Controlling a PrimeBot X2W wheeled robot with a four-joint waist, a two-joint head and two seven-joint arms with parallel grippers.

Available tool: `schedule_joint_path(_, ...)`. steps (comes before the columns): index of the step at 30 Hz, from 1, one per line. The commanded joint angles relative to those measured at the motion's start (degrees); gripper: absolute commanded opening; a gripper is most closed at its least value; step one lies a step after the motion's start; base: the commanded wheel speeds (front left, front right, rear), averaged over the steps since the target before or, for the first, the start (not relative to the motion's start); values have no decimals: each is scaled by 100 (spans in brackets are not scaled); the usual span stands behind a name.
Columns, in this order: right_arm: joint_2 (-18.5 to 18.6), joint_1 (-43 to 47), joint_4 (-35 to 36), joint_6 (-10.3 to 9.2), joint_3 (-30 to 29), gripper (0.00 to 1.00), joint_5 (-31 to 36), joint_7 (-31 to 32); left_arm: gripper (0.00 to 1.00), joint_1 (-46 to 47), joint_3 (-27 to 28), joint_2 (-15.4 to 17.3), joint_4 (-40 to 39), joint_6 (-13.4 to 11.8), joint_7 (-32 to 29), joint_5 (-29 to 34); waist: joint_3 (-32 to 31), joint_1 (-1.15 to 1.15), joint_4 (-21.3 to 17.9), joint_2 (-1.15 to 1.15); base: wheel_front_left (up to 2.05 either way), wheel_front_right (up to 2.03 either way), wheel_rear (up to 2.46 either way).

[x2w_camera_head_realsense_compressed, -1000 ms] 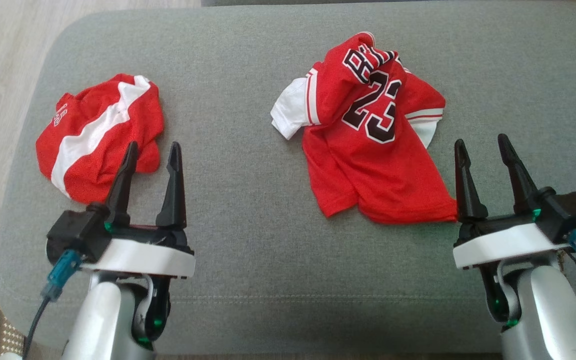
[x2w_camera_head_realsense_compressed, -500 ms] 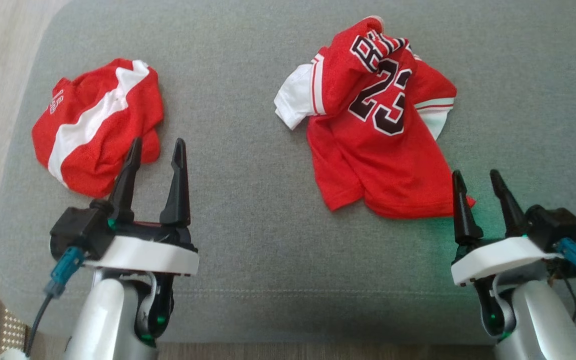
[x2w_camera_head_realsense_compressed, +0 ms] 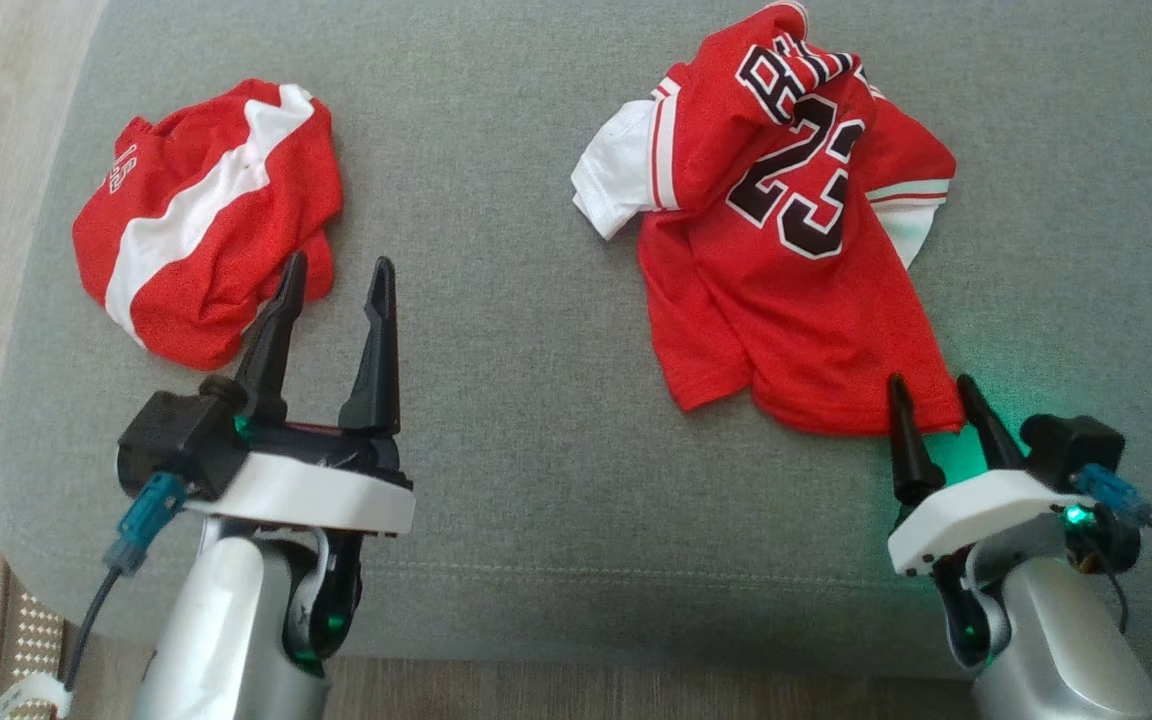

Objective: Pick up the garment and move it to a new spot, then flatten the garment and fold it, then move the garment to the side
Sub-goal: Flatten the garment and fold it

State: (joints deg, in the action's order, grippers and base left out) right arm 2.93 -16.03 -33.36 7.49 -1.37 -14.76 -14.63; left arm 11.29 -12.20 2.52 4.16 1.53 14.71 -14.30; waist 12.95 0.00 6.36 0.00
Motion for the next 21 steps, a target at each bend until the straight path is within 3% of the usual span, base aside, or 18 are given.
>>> schedule_joint_path(1, -5, -218, 78, 0, 143, 100, -2, -37, 100, 230, 159, 36, -160, -2, 29, -38, 10, 0, 3, 0, 0, 0, 0)
schedule_joint_path(3, -5, -284, -121, 0, 223, 100, -12, -37, 100, 242, 153, 36, -149, -3, 29, -33, 21, 0, 3, 0, 0, 0, 0)
schedule_joint_path(4, -5, -324, -184, 0, 267, 2, -6, -37, 100, 247, 150, 36, -143, -3, 29, -30, 23, 0, 0, 0, 0, 0, 0)
schedule_joint_path(10, -5, -465, 260, 0, 171, 0, 508, -37, 100, 254, 133, 36, -107, -21, 29, -39, -37, 0, -64, 0, 0, 0, 0)
schedule_joint_path(14, 67, -587, 725, 0, -476, 0, 1704, -37, 100, 220, 110, 36, -95, -52, 29, -96, -152, 0, -145, 0, 0, 0, 0)
schedule_joint_path(17, 399, -878, 916, 0, -769, 0, 2323, 15, 100, 213, 68, 36, -93, -65, 29, -140, -193, 0, -167, 0, 0, 0, 0)
schedule_joint_path(21, 1130, -1457, 1060, 0, -842, 0, 2949, 295, 100, 274, -63, 36, -101, -81, 29, -212, -161, 0, -103, 0, 0, 0, 0)
